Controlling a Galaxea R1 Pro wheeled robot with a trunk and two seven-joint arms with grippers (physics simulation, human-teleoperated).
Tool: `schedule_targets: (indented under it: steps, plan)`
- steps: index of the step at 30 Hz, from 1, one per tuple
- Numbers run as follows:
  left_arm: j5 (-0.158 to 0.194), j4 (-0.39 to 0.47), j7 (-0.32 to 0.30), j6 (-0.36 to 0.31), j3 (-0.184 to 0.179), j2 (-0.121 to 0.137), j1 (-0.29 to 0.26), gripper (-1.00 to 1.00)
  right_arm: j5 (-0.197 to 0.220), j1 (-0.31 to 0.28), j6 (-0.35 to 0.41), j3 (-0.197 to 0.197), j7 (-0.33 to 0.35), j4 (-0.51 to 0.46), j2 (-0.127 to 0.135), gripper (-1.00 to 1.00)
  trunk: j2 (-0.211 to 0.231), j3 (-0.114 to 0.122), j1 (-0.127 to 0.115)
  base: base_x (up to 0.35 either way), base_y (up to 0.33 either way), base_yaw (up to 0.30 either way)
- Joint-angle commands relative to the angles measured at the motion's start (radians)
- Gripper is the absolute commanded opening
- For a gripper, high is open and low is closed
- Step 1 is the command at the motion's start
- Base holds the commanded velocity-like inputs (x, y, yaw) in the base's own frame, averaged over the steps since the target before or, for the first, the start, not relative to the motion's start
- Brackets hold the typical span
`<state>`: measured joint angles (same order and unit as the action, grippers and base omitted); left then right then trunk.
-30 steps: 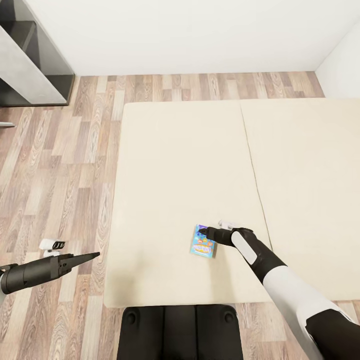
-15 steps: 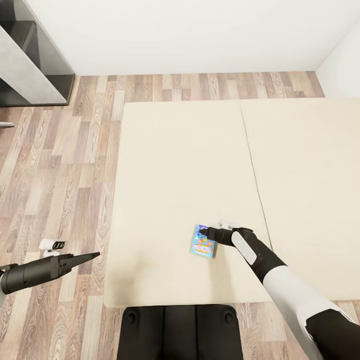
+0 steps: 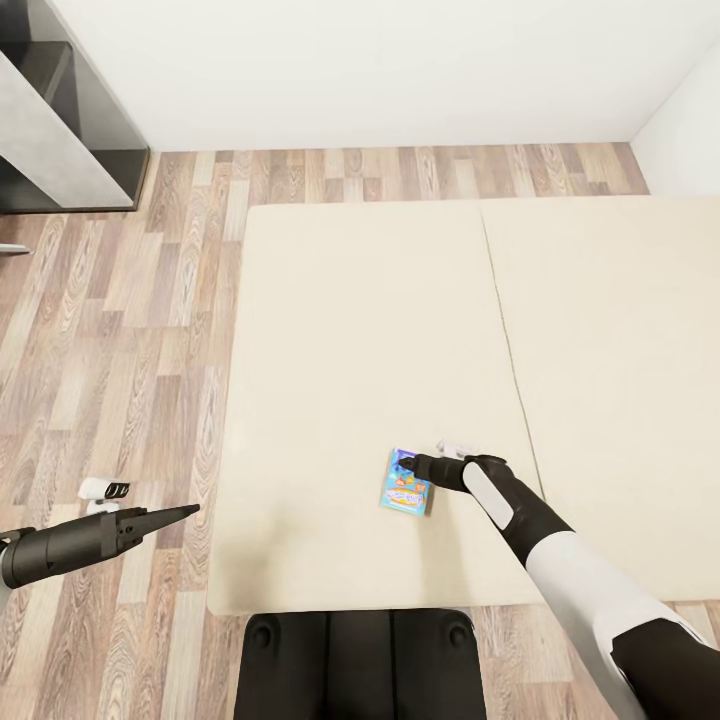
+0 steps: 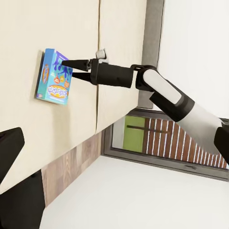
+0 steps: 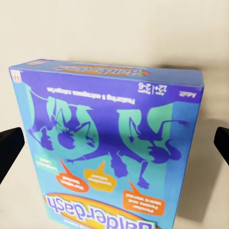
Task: Put all the toys in the child's room - the three board games (two on the bed and one on the table), the two jigsaw puzzles on the table, and the tennis ball on the table - inside the toy box on the table in the child's room.
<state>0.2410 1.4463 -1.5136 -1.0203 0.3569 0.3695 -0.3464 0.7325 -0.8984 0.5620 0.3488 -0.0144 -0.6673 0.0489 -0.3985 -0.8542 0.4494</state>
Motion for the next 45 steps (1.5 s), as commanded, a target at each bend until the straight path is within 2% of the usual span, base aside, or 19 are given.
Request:
schedule_targets:
  steps: [1,27,36,45]
  plan:
    - [0.0,0.0,-0.003,-0.011,0.0,0.0,0.0,1.0,0.002,-0.001,0.003,0.004,-0.002,-0.001,0.001,1.0,-0.002,-0.001,0.001,0.0,0.0,0.0]
    - [0.0,0.0,-0.003,-0.011,0.0,0.0,0.0,1.0,0.003,0.001,0.008,0.007,-0.006,0.007,-0.003,1.0,-0.002,-0.001,0.001,0.0,0.038,0.0]
    - [0.0,0.0,-0.003,-0.011,0.0,0.0,0.0,1.0,0.004,0.001,0.067,0.007,-0.007,0.01,-0.004,1.0,-0.002,-0.001,0.001,0.0,0.0,0.0]
    - [0.0,0.0,-0.003,-0.011,0.0,0.0,0.0,1.0,0.003,0.001,0.078,0.006,-0.007,0.008,-0.005,1.0,-0.002,-0.001,0.001,0.0,0.0,0.0]
